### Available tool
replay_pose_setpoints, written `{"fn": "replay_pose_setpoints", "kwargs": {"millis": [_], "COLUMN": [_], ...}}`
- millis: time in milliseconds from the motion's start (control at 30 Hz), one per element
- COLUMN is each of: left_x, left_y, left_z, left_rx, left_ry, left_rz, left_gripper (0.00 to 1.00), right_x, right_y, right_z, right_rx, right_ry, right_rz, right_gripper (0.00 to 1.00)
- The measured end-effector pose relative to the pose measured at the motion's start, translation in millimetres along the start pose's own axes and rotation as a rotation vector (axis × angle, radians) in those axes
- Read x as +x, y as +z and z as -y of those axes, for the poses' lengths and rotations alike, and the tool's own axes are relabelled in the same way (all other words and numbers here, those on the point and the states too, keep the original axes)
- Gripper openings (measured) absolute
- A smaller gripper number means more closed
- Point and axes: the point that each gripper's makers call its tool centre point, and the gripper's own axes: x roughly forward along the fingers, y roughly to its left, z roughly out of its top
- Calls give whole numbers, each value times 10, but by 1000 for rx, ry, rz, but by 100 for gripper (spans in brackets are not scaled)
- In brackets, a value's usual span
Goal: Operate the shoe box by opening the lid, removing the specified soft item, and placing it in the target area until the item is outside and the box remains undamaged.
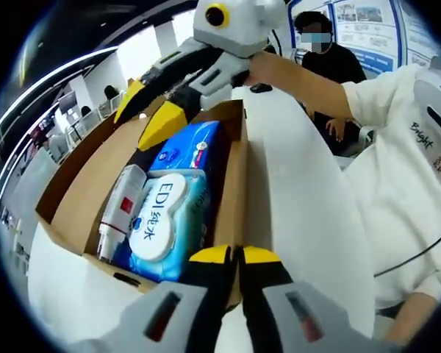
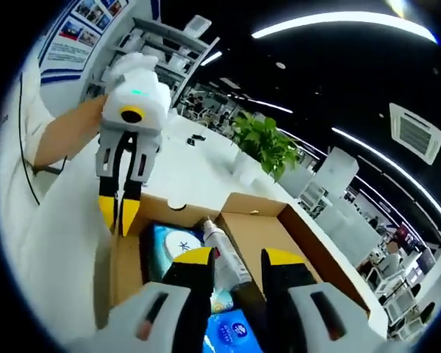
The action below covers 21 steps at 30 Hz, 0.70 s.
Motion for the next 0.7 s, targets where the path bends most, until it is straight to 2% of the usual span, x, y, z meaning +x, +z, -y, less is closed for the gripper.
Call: {"fn": "replay_pose_setpoints", "kwargs": {"millis": [100,167,233,367,567,700], "left_x": [1,0,-3,-8,-6,-9], "left_y": [-1,0,0,8,7,10], "left_z": [-1,-3,-4,-7,-8,0], "left_rx": [8,0,-1,6,8,27], "left_ry": [0,-1,2,7,9,-4], "left_rz": [-1,1,6,22,18,32], "left_gripper": [4,4,4,5,5,3], "right_x": [126,189,230,262,292,365], "right_y": [-70,-37,21,111,181,153], "right_z": [-3,-3,-58,-82,-141,-169], "right_rx": [-75,-147,-112,-97,-141,-151], "right_ry": [7,5,35,51,58,83], "right_rz": [-102,-124,-121,-121,-122,-136], "right_gripper": [26,25,26,25,25,25]}}
